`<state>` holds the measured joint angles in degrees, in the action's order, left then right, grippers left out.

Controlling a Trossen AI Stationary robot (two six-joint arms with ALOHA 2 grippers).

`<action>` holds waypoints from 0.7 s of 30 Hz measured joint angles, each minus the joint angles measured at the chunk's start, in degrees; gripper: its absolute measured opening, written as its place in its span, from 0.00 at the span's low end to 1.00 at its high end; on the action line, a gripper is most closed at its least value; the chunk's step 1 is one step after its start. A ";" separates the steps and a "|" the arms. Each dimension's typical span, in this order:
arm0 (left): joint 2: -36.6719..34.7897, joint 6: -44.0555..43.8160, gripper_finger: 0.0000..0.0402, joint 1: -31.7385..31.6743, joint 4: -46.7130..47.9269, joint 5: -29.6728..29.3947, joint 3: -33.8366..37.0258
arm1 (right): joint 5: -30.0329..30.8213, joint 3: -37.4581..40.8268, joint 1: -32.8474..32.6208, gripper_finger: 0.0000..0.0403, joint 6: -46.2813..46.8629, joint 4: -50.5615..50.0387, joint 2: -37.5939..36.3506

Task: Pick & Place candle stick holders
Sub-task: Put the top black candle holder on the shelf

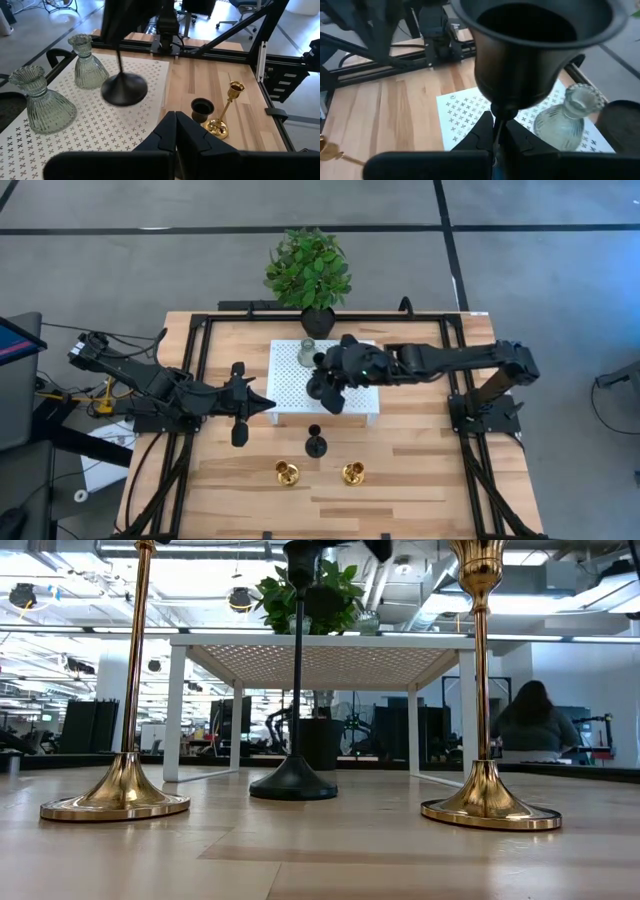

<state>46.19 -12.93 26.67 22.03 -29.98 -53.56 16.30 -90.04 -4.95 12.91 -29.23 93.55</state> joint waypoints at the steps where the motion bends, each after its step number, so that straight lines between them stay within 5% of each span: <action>1: 0.00 0.00 0.01 -0.01 0.00 0.00 0.00 | -0.57 0.00 0.45 0.00 -0.18 0.73 0.51; 21: 0.00 0.02 0.01 0.01 -0.01 0.00 0.00 | -4.51 0.02 5.15 0.00 -2.96 5.41 5.23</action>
<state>46.19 -12.91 26.68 22.03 -29.98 -53.56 11.79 -90.02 0.20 9.96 -23.82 98.78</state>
